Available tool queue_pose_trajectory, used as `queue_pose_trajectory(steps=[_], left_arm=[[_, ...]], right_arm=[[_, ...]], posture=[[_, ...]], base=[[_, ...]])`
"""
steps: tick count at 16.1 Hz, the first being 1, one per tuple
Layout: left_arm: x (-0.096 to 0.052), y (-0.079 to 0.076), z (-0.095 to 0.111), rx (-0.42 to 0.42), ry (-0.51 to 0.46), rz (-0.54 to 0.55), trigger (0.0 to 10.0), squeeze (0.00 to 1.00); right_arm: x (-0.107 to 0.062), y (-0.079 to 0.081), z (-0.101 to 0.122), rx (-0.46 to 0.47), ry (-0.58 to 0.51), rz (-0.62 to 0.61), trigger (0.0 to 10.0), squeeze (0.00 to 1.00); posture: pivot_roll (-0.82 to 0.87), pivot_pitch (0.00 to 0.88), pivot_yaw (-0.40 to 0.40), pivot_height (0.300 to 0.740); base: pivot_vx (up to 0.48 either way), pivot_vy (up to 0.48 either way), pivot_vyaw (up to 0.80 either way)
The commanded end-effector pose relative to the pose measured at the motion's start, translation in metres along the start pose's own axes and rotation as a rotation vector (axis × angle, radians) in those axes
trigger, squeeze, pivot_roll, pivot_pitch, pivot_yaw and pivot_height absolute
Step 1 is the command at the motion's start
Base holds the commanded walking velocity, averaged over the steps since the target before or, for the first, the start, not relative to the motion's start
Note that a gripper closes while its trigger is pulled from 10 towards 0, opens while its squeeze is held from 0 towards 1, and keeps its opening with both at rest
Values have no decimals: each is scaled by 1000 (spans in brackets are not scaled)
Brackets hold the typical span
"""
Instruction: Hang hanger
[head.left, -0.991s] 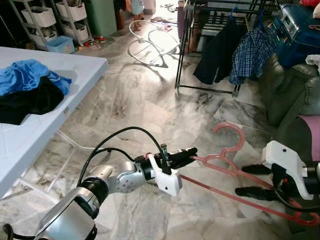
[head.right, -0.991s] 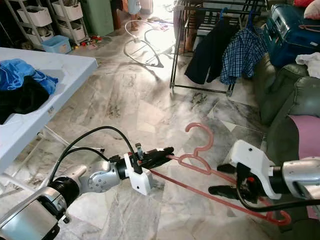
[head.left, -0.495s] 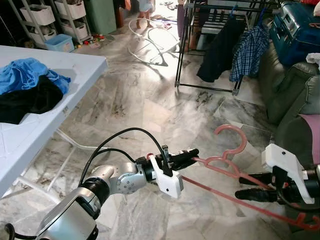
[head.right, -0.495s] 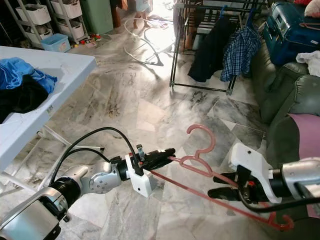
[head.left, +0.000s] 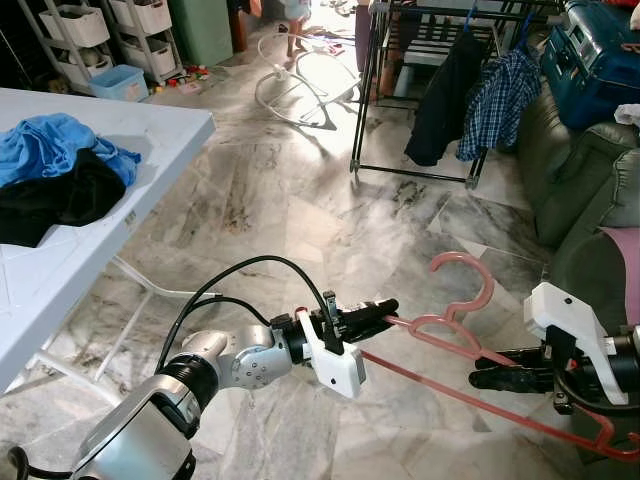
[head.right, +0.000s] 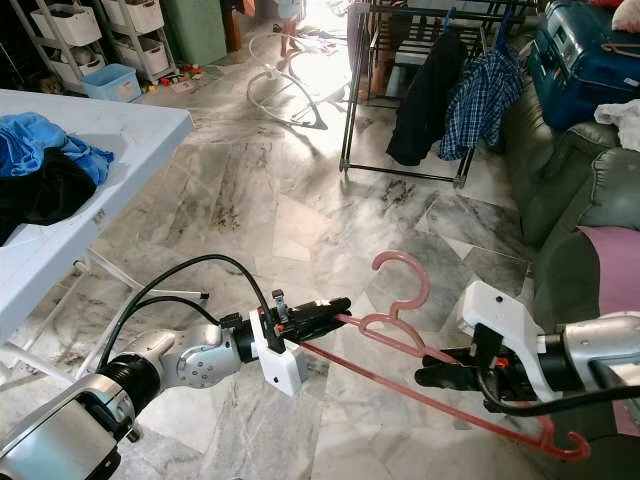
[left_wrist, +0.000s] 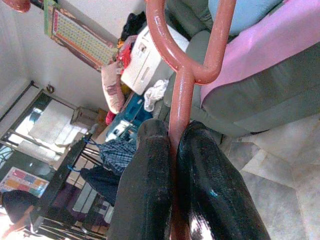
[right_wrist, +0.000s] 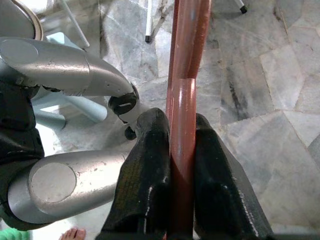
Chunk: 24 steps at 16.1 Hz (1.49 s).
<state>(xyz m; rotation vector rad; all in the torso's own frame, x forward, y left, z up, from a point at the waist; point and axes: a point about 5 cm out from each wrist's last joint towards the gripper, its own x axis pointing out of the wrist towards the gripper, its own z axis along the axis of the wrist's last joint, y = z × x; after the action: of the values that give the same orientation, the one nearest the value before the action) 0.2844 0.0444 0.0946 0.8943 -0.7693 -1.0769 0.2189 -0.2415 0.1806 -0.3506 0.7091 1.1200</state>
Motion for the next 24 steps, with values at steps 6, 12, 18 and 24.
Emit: queue_pose_trajectory(steps=[6, 12, 18, 24], left_arm=[[4, -2, 5, -42, -45, -66, 10000, 1000], [6, -7, 5, -83, -35, -110, 10000, 1000], [1, -9, -8, -158, 89, -167, 10000, 1000], [-1, 8, -39, -583, 386, 214, 10000, 1000]], right_arm=[[6, 4, -1, -29, -3, -15, 0, 0], [34, 1, -12, -9, -79, -167, 0, 0], [56, 3, -31, 48, -104, -339, 0, 0], [85, 13, -51, 255, -225, -676, 0, 0]], posture=[[-117, 85, 17, 740], [-120, 86, 22, 740], [-121, 79, 33, 740], [-131, 68, 31, 740]], base=[[0, 0, 0], [0, 0, 0], [0, 0, 0], [0, 0, 0]])
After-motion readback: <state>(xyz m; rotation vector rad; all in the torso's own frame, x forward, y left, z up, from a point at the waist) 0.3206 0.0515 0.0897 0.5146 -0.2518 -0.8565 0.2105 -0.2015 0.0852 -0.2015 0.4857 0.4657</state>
